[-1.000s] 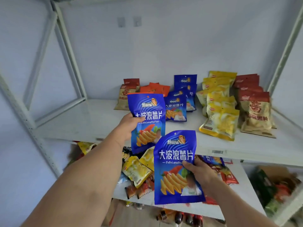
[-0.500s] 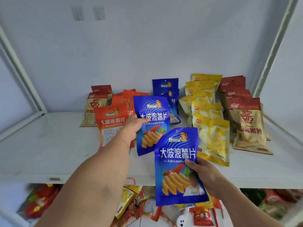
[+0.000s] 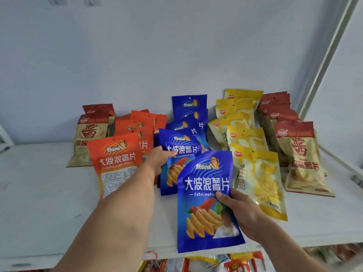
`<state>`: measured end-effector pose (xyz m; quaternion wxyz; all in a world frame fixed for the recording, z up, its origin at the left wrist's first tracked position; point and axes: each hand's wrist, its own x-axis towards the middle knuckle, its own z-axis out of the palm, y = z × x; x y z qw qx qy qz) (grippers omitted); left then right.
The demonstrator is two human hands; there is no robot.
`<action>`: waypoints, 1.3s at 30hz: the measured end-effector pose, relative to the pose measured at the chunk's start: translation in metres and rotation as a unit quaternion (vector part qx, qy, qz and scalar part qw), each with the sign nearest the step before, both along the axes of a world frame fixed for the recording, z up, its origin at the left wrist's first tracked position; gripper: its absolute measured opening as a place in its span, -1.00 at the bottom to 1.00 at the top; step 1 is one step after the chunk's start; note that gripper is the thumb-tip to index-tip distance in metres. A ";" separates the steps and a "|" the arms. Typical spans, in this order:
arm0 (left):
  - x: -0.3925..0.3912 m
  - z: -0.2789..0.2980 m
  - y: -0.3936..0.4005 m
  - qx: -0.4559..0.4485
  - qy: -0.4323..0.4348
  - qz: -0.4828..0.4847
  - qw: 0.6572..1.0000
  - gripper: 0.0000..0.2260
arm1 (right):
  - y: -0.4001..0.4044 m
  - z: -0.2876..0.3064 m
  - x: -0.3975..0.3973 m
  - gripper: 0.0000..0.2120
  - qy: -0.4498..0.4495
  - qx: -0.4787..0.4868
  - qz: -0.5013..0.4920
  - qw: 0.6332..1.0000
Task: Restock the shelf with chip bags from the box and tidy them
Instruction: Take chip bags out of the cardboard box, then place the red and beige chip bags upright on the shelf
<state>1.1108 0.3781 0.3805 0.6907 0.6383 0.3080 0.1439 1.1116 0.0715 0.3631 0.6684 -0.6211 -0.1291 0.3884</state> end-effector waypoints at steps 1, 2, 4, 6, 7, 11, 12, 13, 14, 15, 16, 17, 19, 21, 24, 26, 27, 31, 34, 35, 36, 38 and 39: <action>0.002 -0.001 0.001 0.001 -0.003 0.002 1.000 -0.89 | 0.000 -0.001 0.001 -0.61 0.001 -0.002 -0.001 1.000; 0.004 -0.002 0.003 0.004 -0.003 0.002 1.000 -0.87 | 0.000 -0.002 0.003 -0.58 0.002 -0.005 -0.002 1.000; 0.009 -0.002 0.005 0.004 -0.006 0.003 1.000 -0.78 | 0.000 -0.003 0.005 -0.54 0.001 -0.009 -0.006 1.000; 0.012 -0.002 0.008 0.005 -0.016 -0.001 1.000 -0.75 | 0.002 -0.003 0.007 -0.55 -0.002 -0.008 -0.008 1.000; 0.013 -0.002 0.009 0.010 -0.017 0.002 1.000 -0.72 | 0.004 -0.003 0.008 -0.58 -0.003 -0.006 -0.009 1.000; 0.011 0.009 0.006 0.135 0.036 0.058 0.989 -0.57 | 0.020 -0.001 0.005 -0.65 -0.012 -0.016 -0.009 1.000; 0.009 0.015 0.003 0.196 0.065 0.071 0.976 -0.53 | 0.026 -0.001 0.004 -0.65 -0.017 -0.022 -0.013 1.000; 0.005 0.020 0.000 0.260 0.093 0.083 0.958 -0.52 | 0.033 -0.002 0.003 -0.65 -0.021 -0.030 -0.017 0.999; 0.002 0.026 -0.003 0.313 0.115 0.092 0.938 -0.53 | 0.039 -0.002 0.002 -0.65 -0.026 -0.039 -0.019 0.999; -0.003 0.032 -0.008 0.355 0.127 0.103 0.921 -0.55 | 0.046 -0.003 0.002 -0.65 -0.031 -0.050 -0.021 0.998; -0.008 0.036 -0.011 0.389 0.132 0.115 0.904 -0.58 | 0.052 -0.005 0.003 -0.65 -0.035 -0.061 -0.021 0.997; -0.015 0.038 -0.015 0.420 0.132 0.129 0.889 -0.61 | 0.059 -0.007 0.005 -0.64 -0.039 -0.073 -0.024 0.996; -0.031 0.038 -0.023 0.469 0.113 0.153 0.863 -0.66 | 0.069 -0.010 0.010 -0.63 -0.041 -0.090 -0.037 0.994; -0.049 0.036 -0.031 0.497 0.083 0.167 0.848 -0.70 | 0.077 -0.011 0.014 -0.64 -0.053 -0.105 -0.048 0.992; -0.077 0.028 -0.042 0.535 0.076 0.156 0.827 -0.77 | 0.086 -0.008 0.019 -0.65 -0.099 -0.146 -0.060 0.983; -0.094 0.020 -0.048 0.550 0.091 0.140 0.818 -0.78 | 0.093 -0.005 0.022 -0.66 -0.129 -0.172 -0.073 0.974; -0.102 0.016 -0.052 0.557 0.102 0.132 0.814 -0.78 | 0.097 -0.004 0.022 -0.66 -0.139 -0.184 -0.080 0.970; -0.139 0.001 -0.071 0.573 0.125 0.117 0.802 -0.81 | 0.108 -0.002 0.021 -0.62 -0.195 -0.221 -0.091 0.951; -0.168 -0.003 -0.091 0.572 0.155 0.111 0.797 -0.80 | 0.112 -0.002 0.018 -0.57 -0.233 -0.235 -0.088 0.940; -0.177 -0.003 -0.098 0.573 0.174 0.110 0.793 -0.80 | 0.113 -0.001 0.016 -0.54 -0.240 -0.242 -0.087 0.936; -0.186 -0.004 -0.104 0.569 0.197 0.111 0.791 -0.79 | 0.113 0.001 0.012 -0.50 -0.250 -0.252 -0.086 0.931; -0.206 -0.006 -0.116 0.555 0.238 0.115 0.789 -0.77 | 0.110 0.003 0.004 -0.41 -0.291 -0.282 -0.086 0.910; -0.216 -0.007 -0.123 0.551 0.253 0.117 0.786 -0.76 | 0.108 0.004 -0.001 -0.38 -0.333 -0.305 -0.082 0.888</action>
